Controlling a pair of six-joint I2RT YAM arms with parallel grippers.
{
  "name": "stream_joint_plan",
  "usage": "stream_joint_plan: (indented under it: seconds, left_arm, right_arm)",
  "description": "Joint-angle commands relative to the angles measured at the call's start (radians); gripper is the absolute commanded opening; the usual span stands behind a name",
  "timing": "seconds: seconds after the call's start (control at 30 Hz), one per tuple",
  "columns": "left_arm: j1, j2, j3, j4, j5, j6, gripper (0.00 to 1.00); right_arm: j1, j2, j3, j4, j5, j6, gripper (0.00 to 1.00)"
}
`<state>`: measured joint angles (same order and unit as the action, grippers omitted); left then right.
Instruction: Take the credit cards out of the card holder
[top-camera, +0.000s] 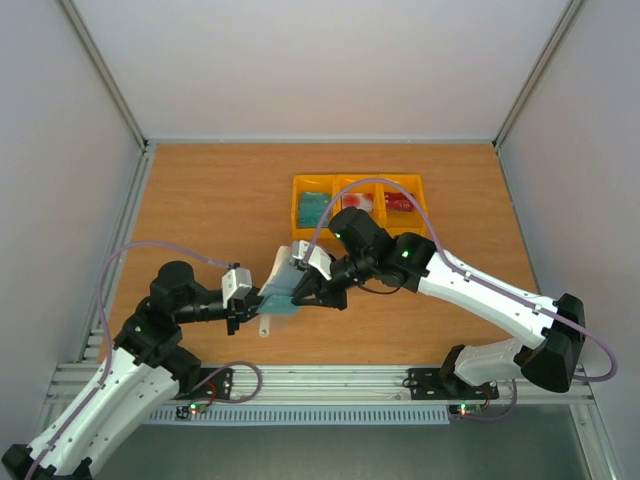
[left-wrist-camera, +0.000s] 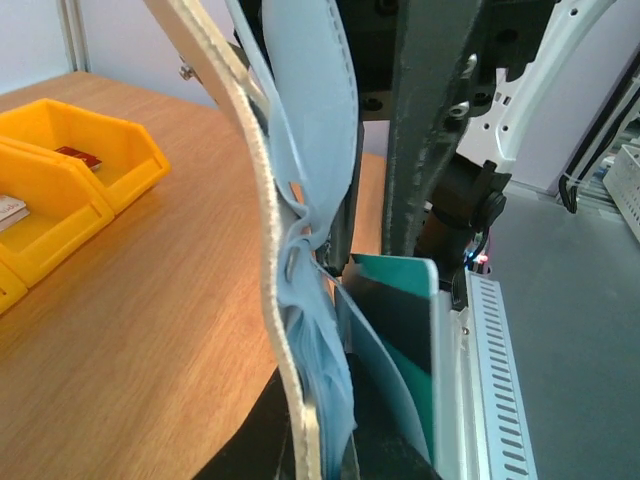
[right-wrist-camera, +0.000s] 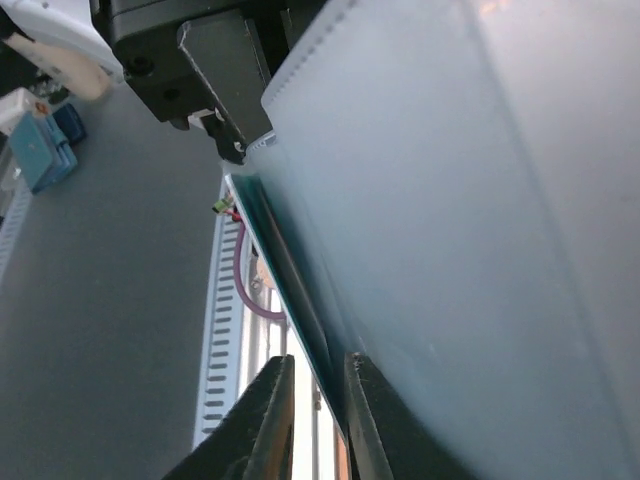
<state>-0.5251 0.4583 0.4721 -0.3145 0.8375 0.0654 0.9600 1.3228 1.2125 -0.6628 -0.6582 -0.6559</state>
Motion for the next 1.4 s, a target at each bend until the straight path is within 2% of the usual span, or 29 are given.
stream_joint_plan:
  seconds: [0.0,0.27,0.63,1.03,1.13,1.27,1.37]
  left_arm:
    - [-0.005,-0.006,0.022,0.062,0.030,0.031,0.00]
    - [-0.006,-0.007,0.025,0.062,0.029,0.033,0.00]
    - [-0.006,0.004,0.012,-0.015,0.039,0.115,0.00]
    - [-0.006,0.005,0.014,-0.010,0.040,0.103,0.00]
    - [-0.006,0.018,0.017,0.022,-0.004,0.042,0.00]
    - [-0.005,0.051,0.011,0.052,-0.059,-0.192,0.00]
    - [-0.004,0.065,-0.002,0.054,-0.089,-0.312,0.00]
  right_arm:
    - [0.013,-0.002,0.008,0.019,0.018,-0.036,0.13]
    - [0.014,-0.003,0.007,0.018,-0.012,-0.049,0.01]
    - [-0.051,-0.122,0.022,0.014,0.037,-0.073,0.01]
    - [-0.119,-0.182,0.018,0.023,0.082,-0.063,0.01]
    - [-0.135,-0.192,0.008,0.048,0.121,-0.041,0.01]
    - [-0.143,-0.201,-0.002,0.083,0.226,0.000,0.01]
    - [-0.149,-0.193,-0.001,0.084,0.248,0.010,0.01]
